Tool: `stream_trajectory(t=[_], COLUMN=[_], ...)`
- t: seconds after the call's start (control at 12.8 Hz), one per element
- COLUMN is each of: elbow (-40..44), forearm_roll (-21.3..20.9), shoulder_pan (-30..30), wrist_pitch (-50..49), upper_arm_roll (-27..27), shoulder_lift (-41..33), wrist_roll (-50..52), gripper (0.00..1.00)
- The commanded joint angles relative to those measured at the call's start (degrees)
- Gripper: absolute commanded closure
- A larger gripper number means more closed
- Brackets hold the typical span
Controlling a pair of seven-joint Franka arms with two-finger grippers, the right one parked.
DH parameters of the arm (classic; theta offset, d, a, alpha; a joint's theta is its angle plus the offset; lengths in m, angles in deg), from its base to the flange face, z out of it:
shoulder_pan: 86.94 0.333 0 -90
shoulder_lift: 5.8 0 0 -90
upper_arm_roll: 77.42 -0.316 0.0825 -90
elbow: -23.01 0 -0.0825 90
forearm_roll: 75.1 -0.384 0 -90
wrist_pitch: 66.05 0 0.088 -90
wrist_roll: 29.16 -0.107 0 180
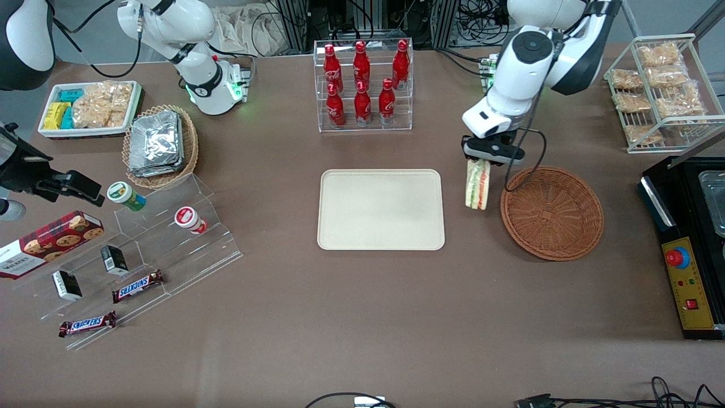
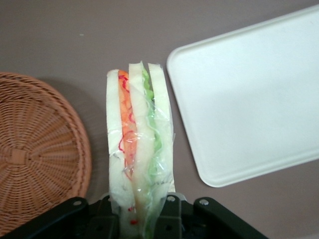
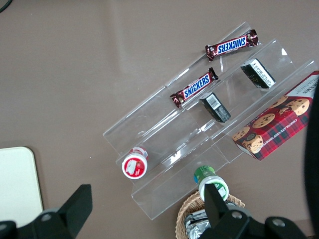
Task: Place sandwich from basket to tray
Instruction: 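Carry the sandwich with the left gripper over the cream tray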
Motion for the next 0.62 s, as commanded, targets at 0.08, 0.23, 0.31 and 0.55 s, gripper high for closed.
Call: stream_trajectory(t=[0.08,0.23,0.31,0.55], elbow=[6.5,11.2,13.1,17.4], forearm_roll=[0.1,-0.7,-0.8,-1.0], shoulder_pan=[-0.5,-0.6,-0.6,-1.9], wrist_pitch=[-0.9,-1.1,-1.1,-1.2], upper_arm_roll=[3.9,5.9,6.4,6.6], shoulder_lift=[8.1,13.8,16.0,22.0], wrist_roll=[5.5,9.7,11.0,13.9], gripper=[0.89,0.89,0.89,0.90])
